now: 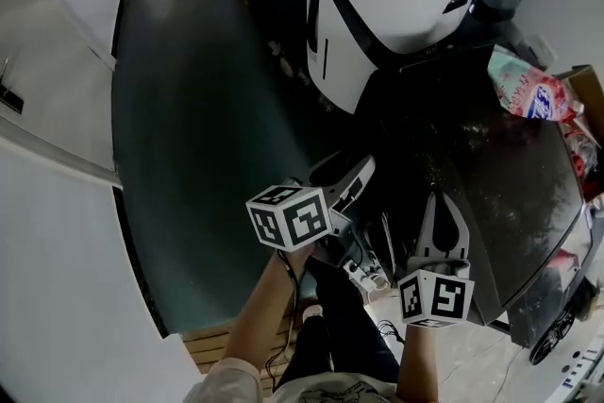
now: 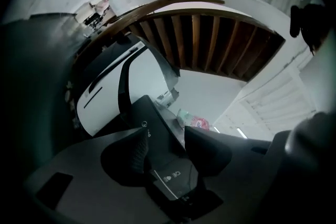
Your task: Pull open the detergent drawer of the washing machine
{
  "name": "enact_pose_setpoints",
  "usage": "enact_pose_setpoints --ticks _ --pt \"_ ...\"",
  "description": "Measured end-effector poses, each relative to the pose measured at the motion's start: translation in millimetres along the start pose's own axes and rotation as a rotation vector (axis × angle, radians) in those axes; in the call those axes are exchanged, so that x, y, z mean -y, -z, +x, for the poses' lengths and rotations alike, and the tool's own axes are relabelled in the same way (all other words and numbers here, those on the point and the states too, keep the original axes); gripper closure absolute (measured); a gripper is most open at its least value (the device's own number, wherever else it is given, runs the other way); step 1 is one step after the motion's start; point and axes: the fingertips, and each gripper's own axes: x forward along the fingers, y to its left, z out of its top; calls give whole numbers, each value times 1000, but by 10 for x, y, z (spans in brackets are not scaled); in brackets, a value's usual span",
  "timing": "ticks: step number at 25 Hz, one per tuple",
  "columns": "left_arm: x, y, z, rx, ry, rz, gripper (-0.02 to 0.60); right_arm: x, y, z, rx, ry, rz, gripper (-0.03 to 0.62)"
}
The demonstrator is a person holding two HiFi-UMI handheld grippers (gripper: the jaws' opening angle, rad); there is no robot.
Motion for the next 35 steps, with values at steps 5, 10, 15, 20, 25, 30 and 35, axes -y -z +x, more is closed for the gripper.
enact_pose_setpoints --ticks 5,10,15,20,25,30,35 --pt "-137 35 269 -42 110 -139 368 13 81 109 -9 18 4 582" --pt "-273 37 541 -58 213 -314 354 18 149 194 -13 21 7 580" --pt "-467 152 743 -83 227 -416 351 18 218 286 -17 23 29 582" --pt "-680 237 888 -90 230 -469 339 -6 250 386 -20 21 45 581" --pt "-726 279 969 -94 265 -531 339 -35 313 457 -34 29 53 580" --pt "-753 298 1058 -99 295 -555 337 -34 357 497 -39 34 69 580" --pt "-724 324 1118 -103 348 -595 337 -49 386 549 -46 23 84 582"
